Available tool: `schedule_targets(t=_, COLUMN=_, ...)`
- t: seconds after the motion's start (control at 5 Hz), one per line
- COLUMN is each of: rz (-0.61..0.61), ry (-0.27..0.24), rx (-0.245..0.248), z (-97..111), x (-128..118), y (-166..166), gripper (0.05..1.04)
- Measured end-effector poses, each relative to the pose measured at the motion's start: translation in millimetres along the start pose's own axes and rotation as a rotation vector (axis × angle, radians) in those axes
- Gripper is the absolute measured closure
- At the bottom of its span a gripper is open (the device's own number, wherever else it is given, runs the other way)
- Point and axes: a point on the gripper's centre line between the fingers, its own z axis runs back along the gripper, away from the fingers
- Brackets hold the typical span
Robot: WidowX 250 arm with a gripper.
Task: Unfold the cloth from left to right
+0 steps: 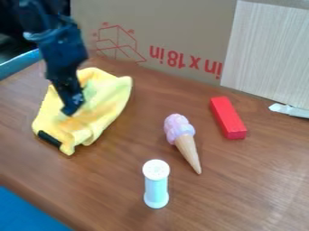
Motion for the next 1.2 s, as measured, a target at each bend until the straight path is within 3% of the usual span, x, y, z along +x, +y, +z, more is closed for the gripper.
schedule_targets(t=0.2, rz=-0.014, ry=0.081, rx=0.012, z=-4.1, x=11.7, y=-26.5, gripper=1.024)
schedule_targets(t=0.4, rz=-0.002, ry=0.141, rx=-0.014, z=-8.3, x=23.7, y=-42.8, gripper=1.024)
schedule_targets(t=1.0, rz=0.075, ry=0.253, rx=-0.137, z=-3.2, x=54.5, y=-75.4, gripper=1.008)
schedule_targets(t=1.2, rz=0.106, ry=0.293, rx=-0.167, z=-6.1, x=59.0, y=-81.4, gripper=0.865)
